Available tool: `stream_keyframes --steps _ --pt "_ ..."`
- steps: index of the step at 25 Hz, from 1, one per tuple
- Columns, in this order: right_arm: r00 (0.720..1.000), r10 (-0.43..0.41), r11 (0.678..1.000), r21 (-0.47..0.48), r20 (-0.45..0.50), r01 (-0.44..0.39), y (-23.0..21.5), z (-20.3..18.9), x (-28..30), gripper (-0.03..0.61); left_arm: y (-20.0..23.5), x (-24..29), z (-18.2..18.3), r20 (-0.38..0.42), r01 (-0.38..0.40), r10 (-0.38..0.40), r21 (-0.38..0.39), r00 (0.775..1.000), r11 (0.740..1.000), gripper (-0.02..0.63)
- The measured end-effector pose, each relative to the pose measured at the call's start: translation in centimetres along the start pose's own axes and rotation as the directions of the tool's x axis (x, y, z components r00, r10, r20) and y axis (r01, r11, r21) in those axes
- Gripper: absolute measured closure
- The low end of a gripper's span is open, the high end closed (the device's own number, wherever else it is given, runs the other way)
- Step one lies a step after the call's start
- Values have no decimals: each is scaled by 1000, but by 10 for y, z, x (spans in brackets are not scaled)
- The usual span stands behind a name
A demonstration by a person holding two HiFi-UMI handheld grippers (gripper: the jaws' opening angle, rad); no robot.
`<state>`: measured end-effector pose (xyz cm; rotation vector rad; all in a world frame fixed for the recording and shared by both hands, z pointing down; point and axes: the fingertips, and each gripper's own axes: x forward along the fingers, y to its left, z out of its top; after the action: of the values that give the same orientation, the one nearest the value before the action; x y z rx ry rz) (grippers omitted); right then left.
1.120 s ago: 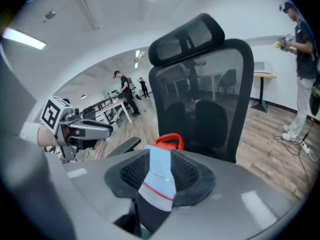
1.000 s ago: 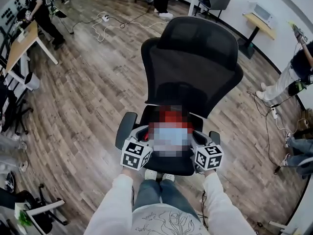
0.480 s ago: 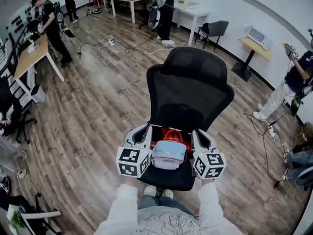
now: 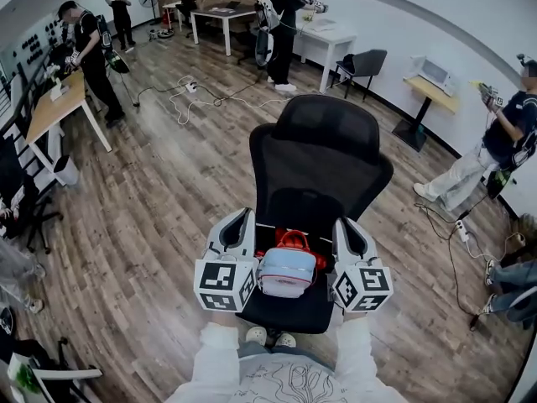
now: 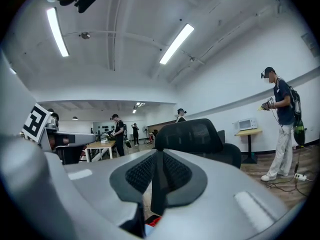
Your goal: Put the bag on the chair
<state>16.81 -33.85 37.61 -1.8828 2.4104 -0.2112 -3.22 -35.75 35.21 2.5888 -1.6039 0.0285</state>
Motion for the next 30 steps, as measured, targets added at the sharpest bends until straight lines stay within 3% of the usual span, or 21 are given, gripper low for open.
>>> stream_keyframes --steps 30 --pt "1000 -2 1000 -31 26 3 17 8 -10 545 4 -19 4 23 -6 6 -4 1000 1000 606"
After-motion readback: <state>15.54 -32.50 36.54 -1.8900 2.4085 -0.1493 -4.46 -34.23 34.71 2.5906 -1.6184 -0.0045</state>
